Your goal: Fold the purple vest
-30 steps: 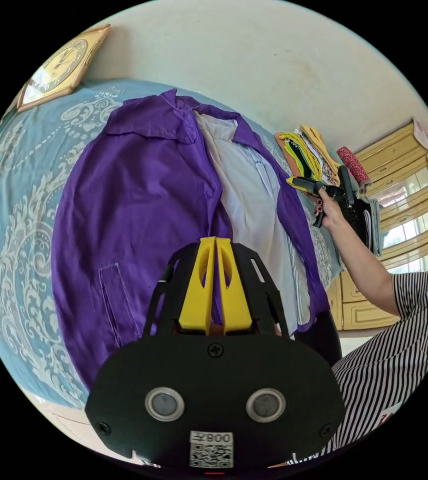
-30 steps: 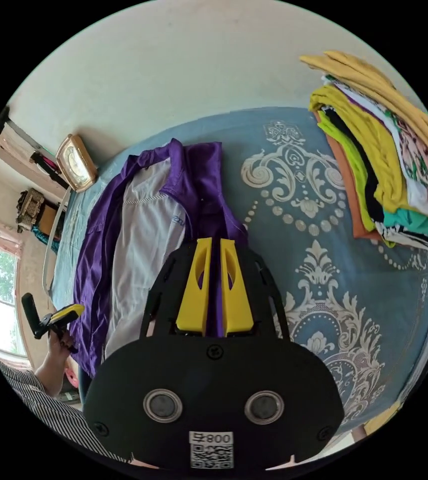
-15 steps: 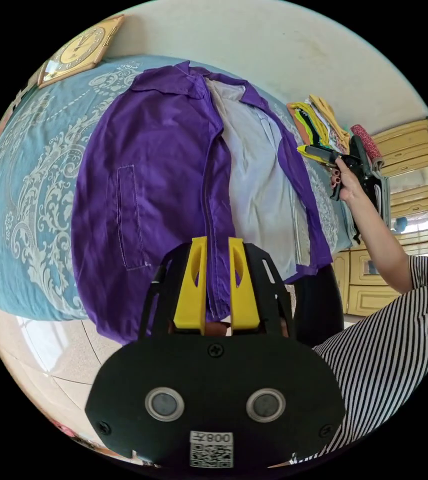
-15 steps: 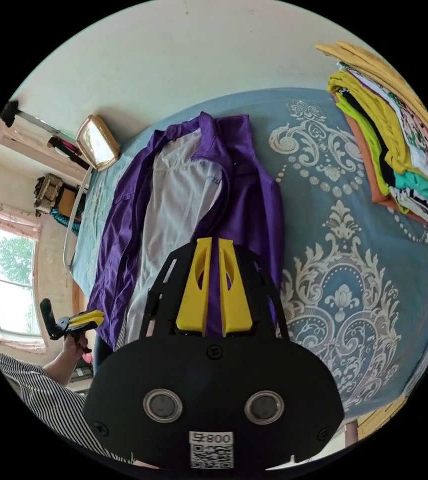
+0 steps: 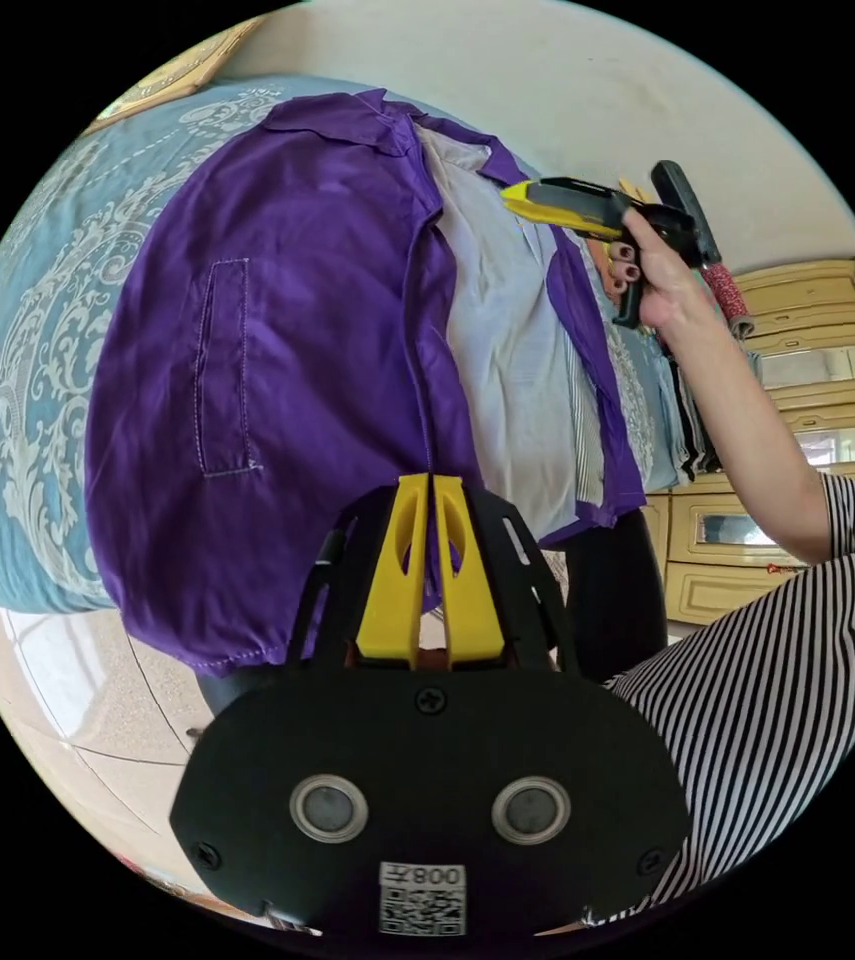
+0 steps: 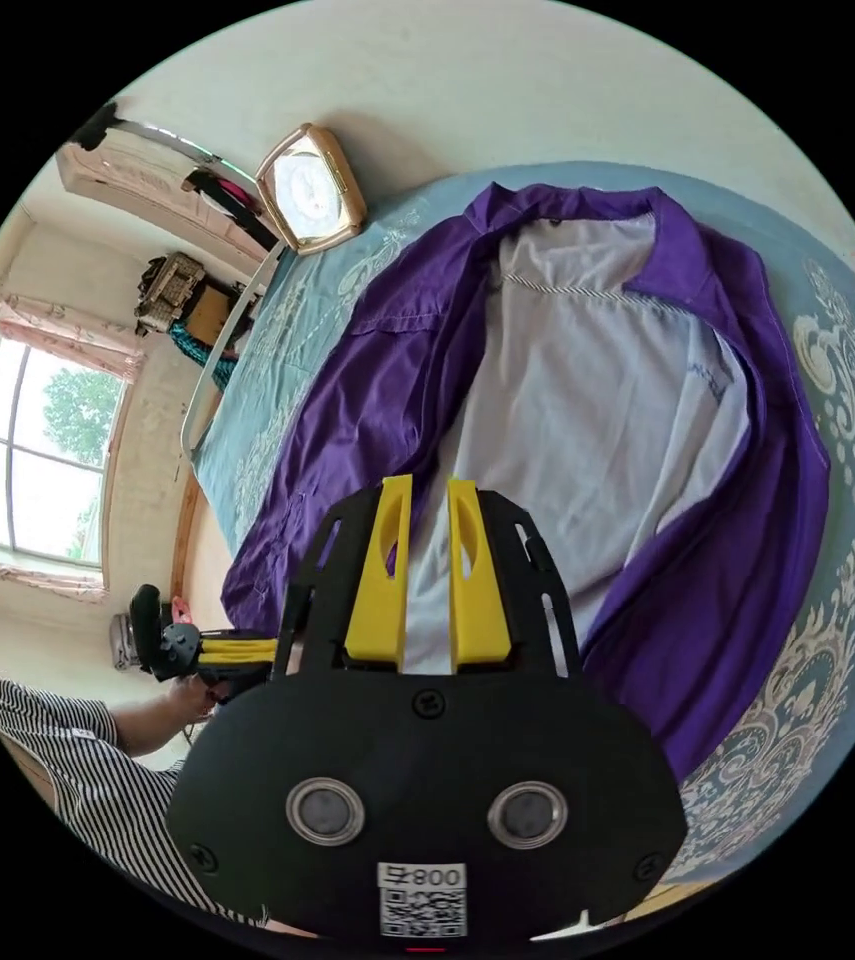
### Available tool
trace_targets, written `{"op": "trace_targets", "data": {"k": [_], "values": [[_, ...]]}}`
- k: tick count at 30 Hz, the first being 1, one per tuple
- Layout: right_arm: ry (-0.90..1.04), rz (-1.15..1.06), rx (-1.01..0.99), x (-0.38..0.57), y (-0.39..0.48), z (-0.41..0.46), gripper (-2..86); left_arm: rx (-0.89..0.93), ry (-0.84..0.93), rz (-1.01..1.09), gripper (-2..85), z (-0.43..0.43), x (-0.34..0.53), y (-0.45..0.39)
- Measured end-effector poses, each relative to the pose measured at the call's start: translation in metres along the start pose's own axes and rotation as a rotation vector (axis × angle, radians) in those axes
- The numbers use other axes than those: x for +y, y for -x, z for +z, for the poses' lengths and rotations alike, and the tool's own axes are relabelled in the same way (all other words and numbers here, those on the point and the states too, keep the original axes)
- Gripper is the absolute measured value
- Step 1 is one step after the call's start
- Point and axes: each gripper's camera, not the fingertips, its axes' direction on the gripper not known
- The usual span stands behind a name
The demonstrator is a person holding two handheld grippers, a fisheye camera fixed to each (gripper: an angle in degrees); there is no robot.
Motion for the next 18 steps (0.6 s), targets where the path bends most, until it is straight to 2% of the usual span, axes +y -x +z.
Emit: {"op": "trace_targets", "data": {"k": [4,12,14,18], "values": [[0.022,-0.046,0.138,-0.058,0.022,0.027,7.7,0.053,-0.003,0.035,0.9,0.003,0.003,-0.004],[0.16,-0.051,0.227,-0.098,0.031,0.08,5.7,0.172,0.009,0.087,0.8,0.017,0.002,-0.012],[0.155,-0.048,0.227,-0.098,0.029,0.077,3.4,0.209,0.0,0.113,0.7,0.016,0.0,-0.018],[0.09,-0.076,0.097,-0.089,0.025,0.046,1.5,0.265,-0.006,0.159,0.6,0.015,-0.004,-0.03]]}}
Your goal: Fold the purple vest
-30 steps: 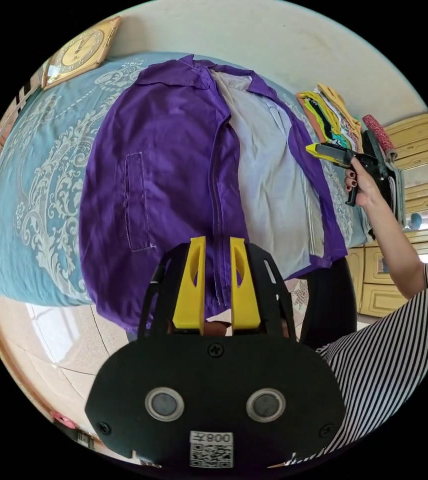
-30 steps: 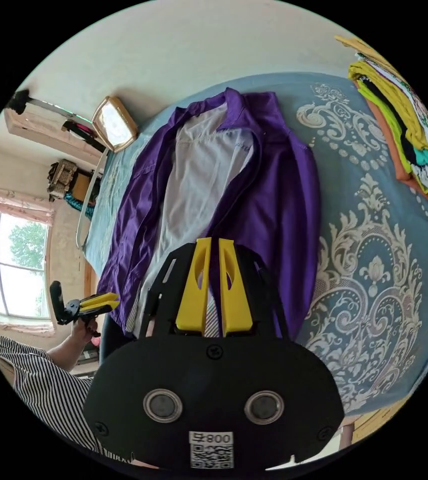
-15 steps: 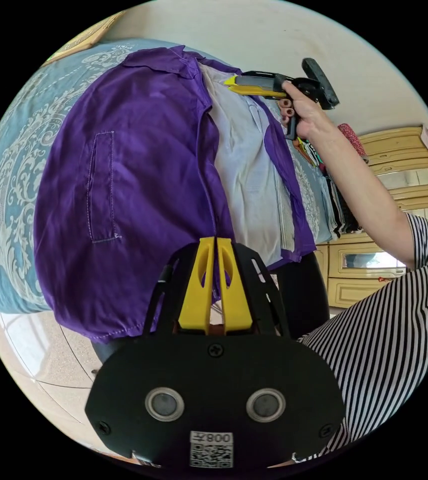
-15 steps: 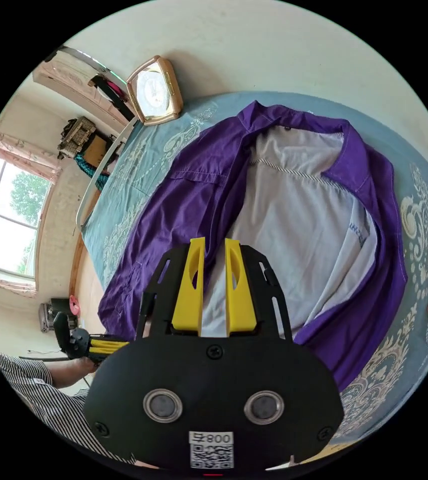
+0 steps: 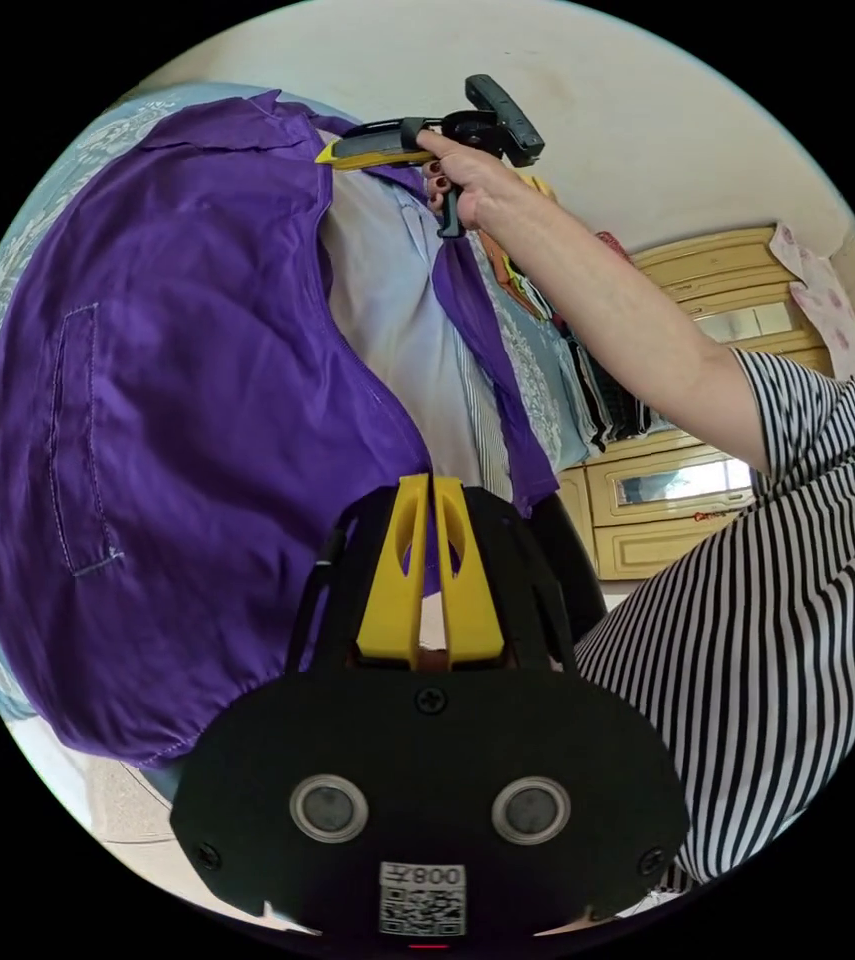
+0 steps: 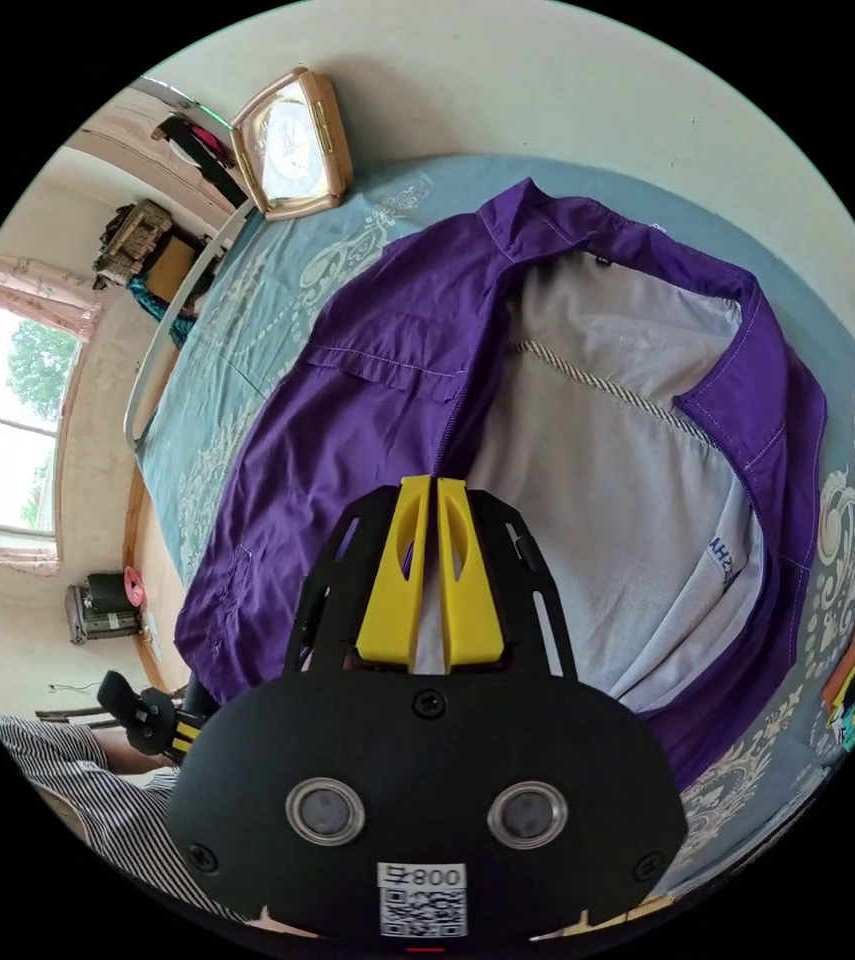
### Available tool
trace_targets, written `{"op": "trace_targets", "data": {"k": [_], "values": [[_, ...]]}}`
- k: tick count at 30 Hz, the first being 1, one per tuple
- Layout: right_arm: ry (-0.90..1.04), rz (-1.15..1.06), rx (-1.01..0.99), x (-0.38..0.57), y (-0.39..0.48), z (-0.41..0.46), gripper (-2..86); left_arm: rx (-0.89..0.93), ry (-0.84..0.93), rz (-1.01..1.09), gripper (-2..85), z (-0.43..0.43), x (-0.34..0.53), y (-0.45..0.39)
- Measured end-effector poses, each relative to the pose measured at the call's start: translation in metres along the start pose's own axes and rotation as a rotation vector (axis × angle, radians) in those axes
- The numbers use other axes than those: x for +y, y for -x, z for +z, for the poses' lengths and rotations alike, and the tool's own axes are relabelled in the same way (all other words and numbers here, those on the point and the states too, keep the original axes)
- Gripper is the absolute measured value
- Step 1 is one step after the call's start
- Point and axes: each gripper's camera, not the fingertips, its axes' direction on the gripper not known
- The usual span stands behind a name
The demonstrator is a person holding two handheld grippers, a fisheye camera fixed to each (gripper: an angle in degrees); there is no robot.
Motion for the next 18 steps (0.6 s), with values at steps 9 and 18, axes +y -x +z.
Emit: {"op": "trace_targets", "data": {"k": [9,18], "values": [[0.036,0.111,-0.063,0.013,-0.04,0.011,1.4,0.026,0.123,0.016,0.6,0.053,-0.015,-0.009],[0.023,0.153,-0.102,0.017,-0.043,0.009,2.0,0.015,0.15,0.044,1.3,0.065,-0.03,-0.022]]}}
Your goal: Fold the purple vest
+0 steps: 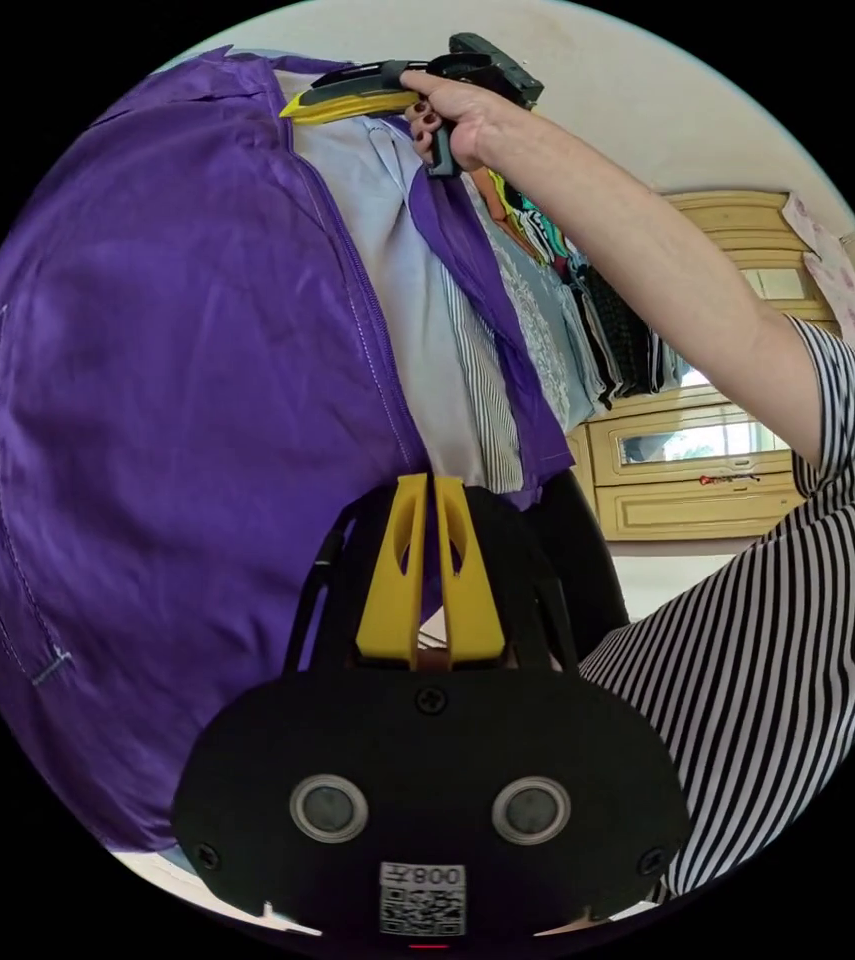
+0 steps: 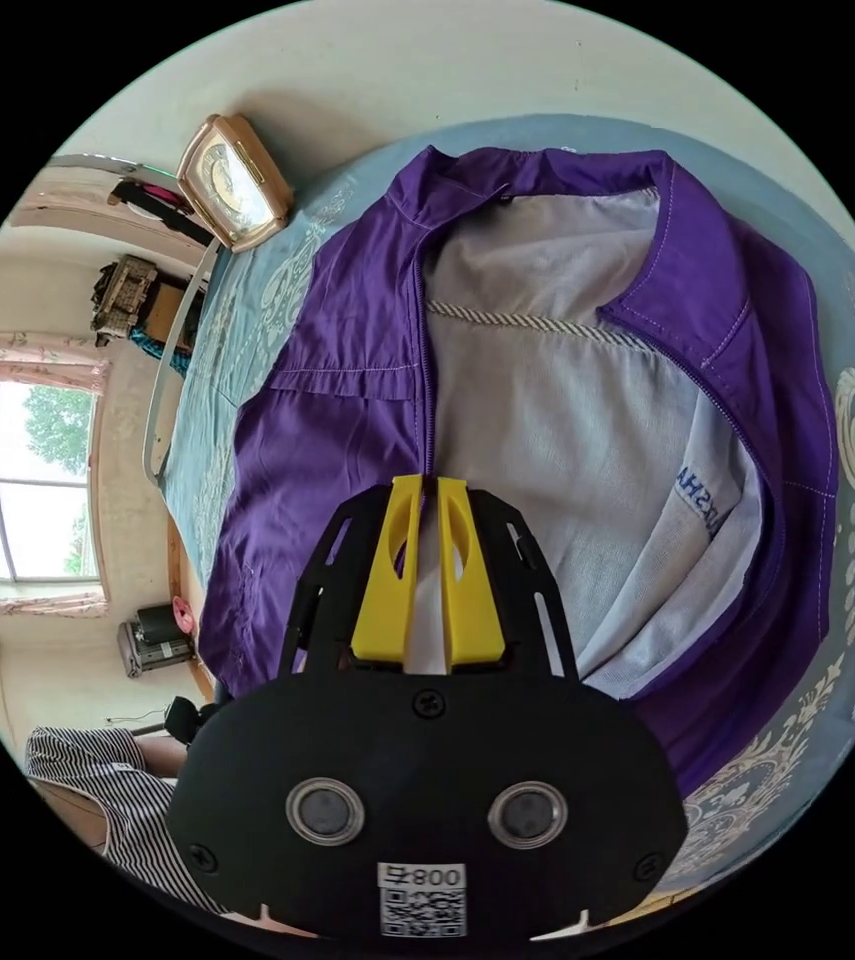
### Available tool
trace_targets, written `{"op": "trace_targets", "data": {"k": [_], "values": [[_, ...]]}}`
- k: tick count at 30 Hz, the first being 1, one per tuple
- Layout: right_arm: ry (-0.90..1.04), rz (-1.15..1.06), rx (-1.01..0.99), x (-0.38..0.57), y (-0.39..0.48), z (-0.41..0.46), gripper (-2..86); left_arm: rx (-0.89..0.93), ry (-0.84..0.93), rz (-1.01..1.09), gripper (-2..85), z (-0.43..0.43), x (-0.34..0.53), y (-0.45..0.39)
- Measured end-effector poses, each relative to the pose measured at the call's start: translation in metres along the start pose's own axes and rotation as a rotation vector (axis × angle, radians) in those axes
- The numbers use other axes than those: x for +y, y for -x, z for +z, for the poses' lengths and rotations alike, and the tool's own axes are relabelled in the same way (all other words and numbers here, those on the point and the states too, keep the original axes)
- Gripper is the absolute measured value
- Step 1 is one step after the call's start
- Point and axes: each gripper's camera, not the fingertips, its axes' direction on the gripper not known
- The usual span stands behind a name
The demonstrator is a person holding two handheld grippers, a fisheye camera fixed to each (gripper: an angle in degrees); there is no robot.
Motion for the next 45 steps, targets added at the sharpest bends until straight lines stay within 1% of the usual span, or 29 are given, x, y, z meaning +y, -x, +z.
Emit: {"op": "trace_targets", "data": {"k": [5,7,9,11,13,14,15,16,18,20,22,24,27,29,30,31,32,33,34,36,38,41,43,45], "values": [[-0.068,-0.028,0.017,0.036,0.015,-0.022,1.0,-0.037,-0.065,0.027,1.4,-0.016,0.007,-0.015],[-0.074,-0.067,0.032,0.067,0.033,-0.025,0.7,-0.05,-0.051,0.005,1.3,-0.013,0.007,-0.013],[-0.08,-0.121,-0.003,0.093,0.052,-0.021,0.6,-0.052,-0.032,-0.017,1.2,-0.008,0.005,-0.008],[-0.037,-0.186,0.017,0.113,0.076,-0.006,0.4,-0.037,-0.037,-0.028,1.1,-0.006,0.001,-0.006],[0.088,-0.274,0.156,0.129,0.106,0.029,0.2,-0.046,-0.034,-0.022,1.1,-0.006,-0.002,-0.01],[0.113,-0.286,0.21,0.132,0.111,0.039,0.2,-0.059,-0.034,-0.017,1.1,-0.007,-0.003,-0.013],[0.111,-0.323,0.29,0.138,0.12,0.051,0.1,-0.065,-0.034,-0.014,1.1,-0.007,-0.004,-0.015],[0.062,-0.348,0.319,0.144,0.126,0.05,0.0,-0.071,-0.035,-0.006,1.1,-0.009,-0.006,-0.02],[0.062,-0.333,0.315,0.145,0.128,0.052,-0.1,-0.074,-0.046,0.017,1.2,-0.014,-0.008,-0.03],[0.078,-0.333,0.281,0.144,0.127,0.051,0.0,-0.092,-0.097,0.059,1.2,-0.027,-0.008,-0.045],[0.117,-0.3,0.246,0.139,0.125,0.047,0.1,-0.114,-0.126,0.067,1.2,-0.037,-0.007,-0.05],[0.097,-0.286,0.265,0.142,0.128,0.039,0.1,-0.14,-0.156,0.053,1.2,-0.043,-0.004,-0.05],[0.023,-0.287,0.264,0.161,0.142,0.019,0.1,-0.115,-0.138,-0.002,1.1,-0.039,-0.003,-0.04],[0.011,-0.292,0.224,0.177,0.149,0.017,0.1,-0.167,-0.077,-0.015,1.1,-0.023,-0.009,-0.037],[0.055,-0.303,0.192,0.186,0.152,0.026,0.1,-0.183,-0.051,-0.025,1.1,-0.018,-0.011,-0.036],[0.125,-0.303,0.183,0.195,0.151,0.043,0.2,-0.176,-0.072,-0.024,1.2,-0.018,-0.013,-0.037],[0.157,-0.299,0.189,0.2,0.15,0.051,0.2,-0.162,-0.063,-0.034,1.2,-0.018,-0.017,-0.037],[0.149,-0.288,0.202,0.208,0.147,0.058,0.3,-0.16,-0.056,-0.033,1.3,-0.019,-0.019,-0.038],[0.108,-0.265,0.18,0.213,0.145,0.052,0.3,-0.168,-0.062,-0.024,1.4,-0.023,-0.022,-0.043],[0.12,-0.228,0.143,0.215,0.139,0.044,0.4,-0.177,-0.094,0.013,1.6,-0.032,-0.024,-0.052],[0.076,-0.209,0.106,0.221,0.132,0.026,0.5,-0.177,-0.124,0.047,2.3,-0.044,-0.029,-0.062],[-0.03,-0.152,0.152,0.242,0.115,-0.015,1.2,-0.125,-0.166,0.088,3.8,-0.056,-0.046,-0.068],[-0.103,-0.063,0.221,0.262,0.093,-0.044,2.5,-0.094,-0.183,0.115,5.1,-0.059,-0.066,-0.068],[-0.125,-0.005,0.253,0.276,0.076,-0.058,3.9,-0.091,-0.194,0.146,6.5,-0.059,-0.091,-0.068]]}}
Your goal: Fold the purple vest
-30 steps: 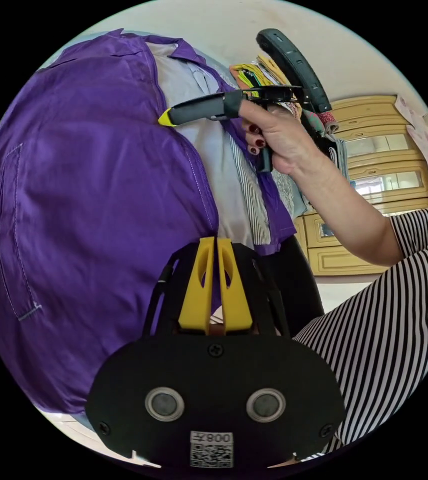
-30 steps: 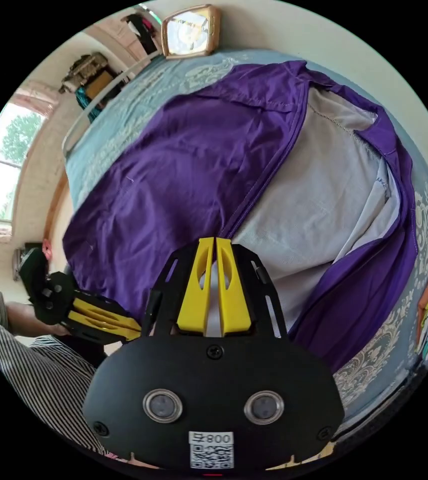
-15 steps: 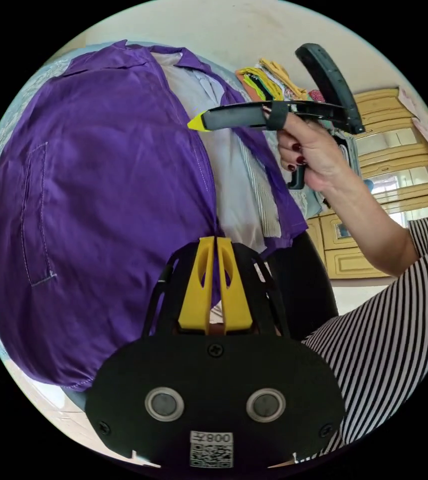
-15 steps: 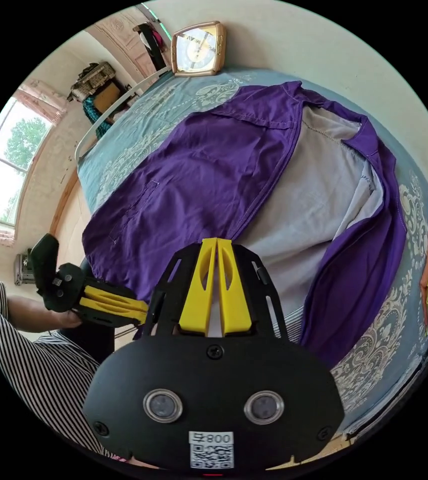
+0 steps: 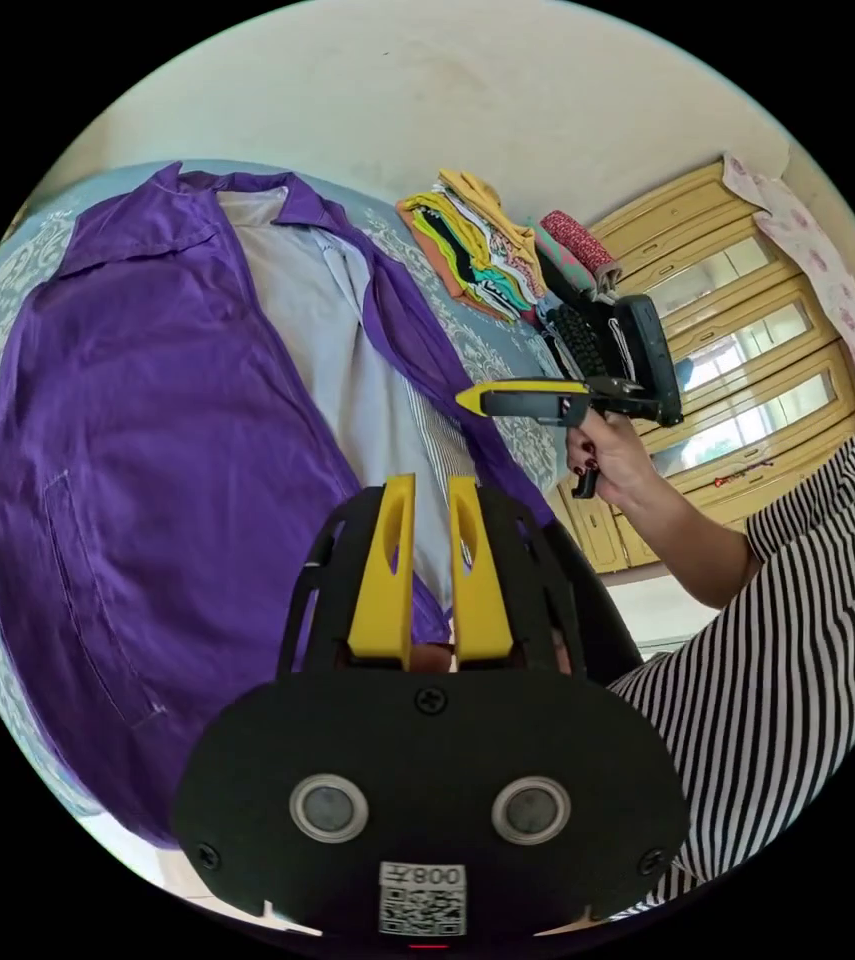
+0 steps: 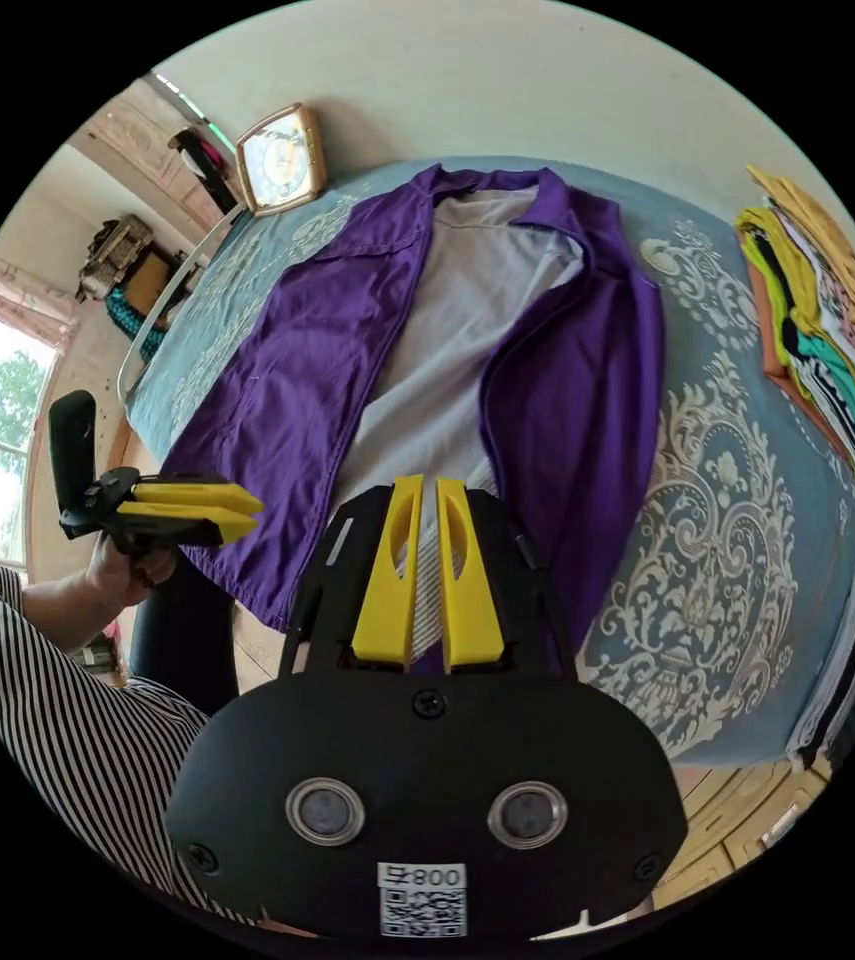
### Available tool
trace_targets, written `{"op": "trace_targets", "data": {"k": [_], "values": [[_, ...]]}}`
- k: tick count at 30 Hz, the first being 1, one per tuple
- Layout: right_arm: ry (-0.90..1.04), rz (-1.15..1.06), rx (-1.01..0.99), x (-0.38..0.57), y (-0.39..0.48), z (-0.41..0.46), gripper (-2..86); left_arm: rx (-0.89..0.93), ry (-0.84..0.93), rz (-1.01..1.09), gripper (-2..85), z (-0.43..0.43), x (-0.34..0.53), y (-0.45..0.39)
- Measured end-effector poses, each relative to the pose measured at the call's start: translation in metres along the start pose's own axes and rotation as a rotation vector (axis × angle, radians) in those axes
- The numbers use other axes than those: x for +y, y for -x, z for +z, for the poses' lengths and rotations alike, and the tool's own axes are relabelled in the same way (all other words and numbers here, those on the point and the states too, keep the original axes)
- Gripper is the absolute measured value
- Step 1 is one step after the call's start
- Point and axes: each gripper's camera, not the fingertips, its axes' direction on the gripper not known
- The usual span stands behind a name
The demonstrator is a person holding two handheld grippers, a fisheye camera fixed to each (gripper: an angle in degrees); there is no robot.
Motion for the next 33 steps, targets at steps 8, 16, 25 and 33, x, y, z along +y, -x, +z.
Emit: {"op": "trace_targets", "data": {"k": [8,16,25,33], "values": [[0.085,0.103,0.025,0.026,-0.043,0.014,6.0,-0.023,0.065,0.044,8.5,0.071,-0.131,0.021],[0.122,0.091,0.024,0.028,-0.059,0.027,5.0,-0.048,0.16,-0.037,2.8,0.114,-0.171,0.044],[0.019,0.0,-0.391,0.01,-0.056,-0.002,1.2,0.047,0.014,-0.042,1.2,0.051,-0.18,0.067],[0.06,-0.022,-0.576,-0.024,-0.036,0.037,1.0,-0.066,0.01,-0.196,1.2,0.022,-0.154,0.145]]}}
